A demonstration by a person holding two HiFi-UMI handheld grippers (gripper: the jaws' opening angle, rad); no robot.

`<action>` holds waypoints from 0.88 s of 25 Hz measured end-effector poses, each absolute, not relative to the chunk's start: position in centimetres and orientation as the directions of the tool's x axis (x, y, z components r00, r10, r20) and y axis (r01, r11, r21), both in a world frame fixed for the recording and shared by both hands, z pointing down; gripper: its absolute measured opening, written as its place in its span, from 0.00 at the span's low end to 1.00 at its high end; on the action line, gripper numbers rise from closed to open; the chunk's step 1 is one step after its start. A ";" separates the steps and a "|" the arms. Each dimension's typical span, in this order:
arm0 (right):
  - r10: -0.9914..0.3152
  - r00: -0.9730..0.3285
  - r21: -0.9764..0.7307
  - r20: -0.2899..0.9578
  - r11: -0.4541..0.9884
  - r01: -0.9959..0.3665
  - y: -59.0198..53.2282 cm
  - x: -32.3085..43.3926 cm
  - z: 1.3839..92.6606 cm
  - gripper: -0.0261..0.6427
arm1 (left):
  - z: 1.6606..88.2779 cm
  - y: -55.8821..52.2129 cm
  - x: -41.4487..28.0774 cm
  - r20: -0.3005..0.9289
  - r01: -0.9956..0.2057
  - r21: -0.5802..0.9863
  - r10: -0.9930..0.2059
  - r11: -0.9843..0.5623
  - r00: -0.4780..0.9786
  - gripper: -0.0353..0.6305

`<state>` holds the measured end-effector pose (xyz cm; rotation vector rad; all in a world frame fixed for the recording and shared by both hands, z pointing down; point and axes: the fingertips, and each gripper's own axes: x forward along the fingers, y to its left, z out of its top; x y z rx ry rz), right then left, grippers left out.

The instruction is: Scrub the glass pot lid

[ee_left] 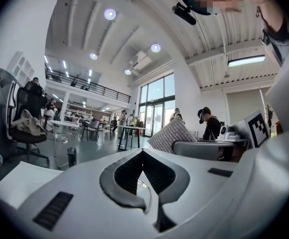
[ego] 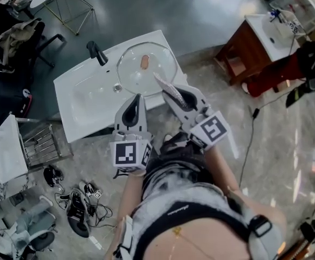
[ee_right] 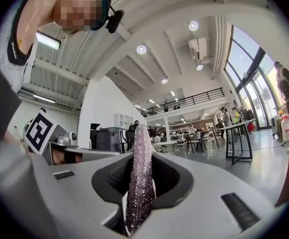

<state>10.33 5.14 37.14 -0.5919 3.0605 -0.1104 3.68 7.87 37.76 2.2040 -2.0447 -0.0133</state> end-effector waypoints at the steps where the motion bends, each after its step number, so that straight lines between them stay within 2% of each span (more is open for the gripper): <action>1: -0.370 -0.929 -0.069 -0.020 0.927 -0.368 5.3 10.5 36.9 0.16 | 37.6 8.1 3.8 0.084 -0.993 0.103 -0.994 -0.063 0.072 0.05; 15: -0.341 -0.940 0.009 0.020 0.940 -0.341 9.9 7.0 36.5 0.16 | 36.5 11.2 2.8 0.085 -0.998 0.043 -0.995 -0.049 0.052 0.05; 22: -0.351 -0.935 0.024 0.052 0.936 -0.350 10.7 5.1 36.7 0.16 | 36.5 11.8 1.0 0.086 -0.997 0.074 -0.995 -0.038 0.044 0.05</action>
